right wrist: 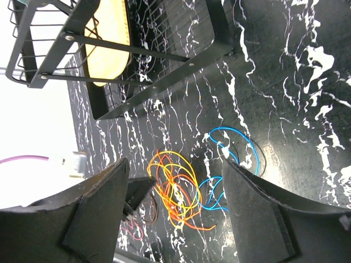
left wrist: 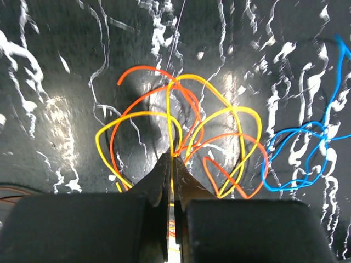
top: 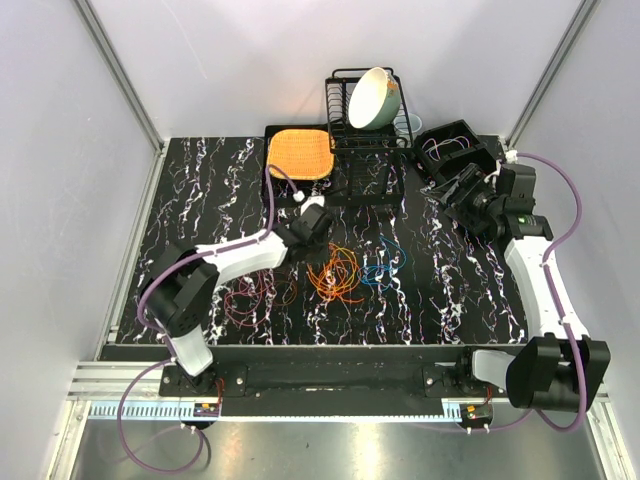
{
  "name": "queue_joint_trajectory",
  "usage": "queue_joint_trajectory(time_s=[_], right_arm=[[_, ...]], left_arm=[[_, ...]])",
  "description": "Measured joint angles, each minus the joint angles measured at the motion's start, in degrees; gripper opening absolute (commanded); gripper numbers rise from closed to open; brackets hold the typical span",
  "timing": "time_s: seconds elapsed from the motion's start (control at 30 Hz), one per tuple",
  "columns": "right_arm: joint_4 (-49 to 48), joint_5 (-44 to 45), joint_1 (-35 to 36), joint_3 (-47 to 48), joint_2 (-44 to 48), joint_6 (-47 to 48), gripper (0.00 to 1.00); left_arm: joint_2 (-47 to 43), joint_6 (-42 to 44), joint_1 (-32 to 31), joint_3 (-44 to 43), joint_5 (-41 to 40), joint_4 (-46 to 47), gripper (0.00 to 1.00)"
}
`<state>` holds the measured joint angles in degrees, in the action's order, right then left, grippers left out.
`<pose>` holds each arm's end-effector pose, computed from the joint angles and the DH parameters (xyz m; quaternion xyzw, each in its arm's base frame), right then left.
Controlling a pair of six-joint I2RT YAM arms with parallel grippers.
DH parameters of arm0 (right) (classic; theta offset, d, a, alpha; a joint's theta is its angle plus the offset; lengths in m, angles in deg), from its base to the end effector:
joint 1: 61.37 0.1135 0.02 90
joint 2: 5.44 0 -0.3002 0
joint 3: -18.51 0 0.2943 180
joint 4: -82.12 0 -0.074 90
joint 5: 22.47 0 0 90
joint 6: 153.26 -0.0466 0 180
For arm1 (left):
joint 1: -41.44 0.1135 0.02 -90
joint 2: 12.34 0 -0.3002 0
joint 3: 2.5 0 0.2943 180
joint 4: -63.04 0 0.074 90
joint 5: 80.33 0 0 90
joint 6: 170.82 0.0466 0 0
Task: Untangle the cables
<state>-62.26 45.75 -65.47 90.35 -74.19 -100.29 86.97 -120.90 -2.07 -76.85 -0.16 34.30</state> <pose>0.3044 -0.0045 0.3461 0.2174 0.8381 0.2927 0.4058 0.3002 -0.2740 0.1889 0.0017 0.9471 -0.1461 0.2856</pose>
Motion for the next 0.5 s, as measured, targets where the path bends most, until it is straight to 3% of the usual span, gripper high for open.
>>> queue_joint_trajectory(time_s=[0.23,0.4,0.5], right_arm=[[-0.46,-2.16,0.57,0.00,-0.63,-0.55,0.73],[-1.99,-3.28,2.01,0.00,1.51,-0.83,0.74],[-3.56,-3.69,2.97,0.02,3.13,-0.85,0.73]], left_arm=[[-3.04,4.46,0.00,-15.76,-3.91,-13.86,0.00],[-17.09,8.72,-0.15,-28.06,-5.27,-19.12,0.00],[-27.43,10.75,-0.33,-29.44,-5.84,-18.01,0.00]])
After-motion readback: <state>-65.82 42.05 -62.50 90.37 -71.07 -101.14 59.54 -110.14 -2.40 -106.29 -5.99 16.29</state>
